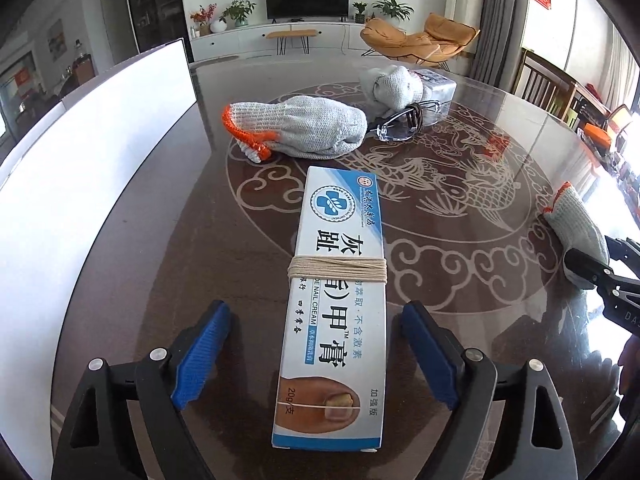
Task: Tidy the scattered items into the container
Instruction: 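Hold the white glove in the right tool while the left tool opens over the ointment box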
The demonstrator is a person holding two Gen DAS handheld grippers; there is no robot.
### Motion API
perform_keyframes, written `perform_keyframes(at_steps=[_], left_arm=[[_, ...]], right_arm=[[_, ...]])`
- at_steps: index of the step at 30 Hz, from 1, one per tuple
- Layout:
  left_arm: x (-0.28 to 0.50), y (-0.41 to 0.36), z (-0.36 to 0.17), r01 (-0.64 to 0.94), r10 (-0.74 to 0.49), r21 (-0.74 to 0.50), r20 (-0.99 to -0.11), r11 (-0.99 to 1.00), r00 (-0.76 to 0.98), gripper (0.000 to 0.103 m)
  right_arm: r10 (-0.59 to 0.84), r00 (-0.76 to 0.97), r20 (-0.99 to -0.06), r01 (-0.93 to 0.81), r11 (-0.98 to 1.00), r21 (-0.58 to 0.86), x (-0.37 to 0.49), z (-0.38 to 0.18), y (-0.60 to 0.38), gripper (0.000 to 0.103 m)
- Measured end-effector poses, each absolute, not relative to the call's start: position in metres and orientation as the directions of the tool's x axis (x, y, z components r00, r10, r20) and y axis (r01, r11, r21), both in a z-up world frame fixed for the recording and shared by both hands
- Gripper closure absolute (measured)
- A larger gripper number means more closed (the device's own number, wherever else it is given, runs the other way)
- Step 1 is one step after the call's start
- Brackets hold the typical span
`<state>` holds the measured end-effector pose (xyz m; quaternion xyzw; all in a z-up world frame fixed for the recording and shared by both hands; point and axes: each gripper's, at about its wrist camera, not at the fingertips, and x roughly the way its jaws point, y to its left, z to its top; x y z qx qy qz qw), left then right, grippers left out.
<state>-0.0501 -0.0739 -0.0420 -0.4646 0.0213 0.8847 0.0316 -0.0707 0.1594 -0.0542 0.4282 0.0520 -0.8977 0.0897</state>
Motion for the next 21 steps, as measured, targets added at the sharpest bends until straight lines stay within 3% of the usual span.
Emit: perform_keyframes(at_steps=[3,21], left_arm=[[-0.055,-0.0787,-0.0452,-0.047,0.021,0.006,-0.834,-0.999,-0.552,0.0],[-0.0565,-0.0796,-0.0462,-0.041,0.019,0.005,-0.835,-0.999,-0.55,0.0]], right_arm=[[-0.136,-0.605,-0.784,0.204,-0.979,0.013,-0.0737,-0.0555,0.1637,0.038],[-0.148,-0.598,-0.787,0.204,-0.978,0.029,-0.0765,-0.0569,0.1657,0.034]])
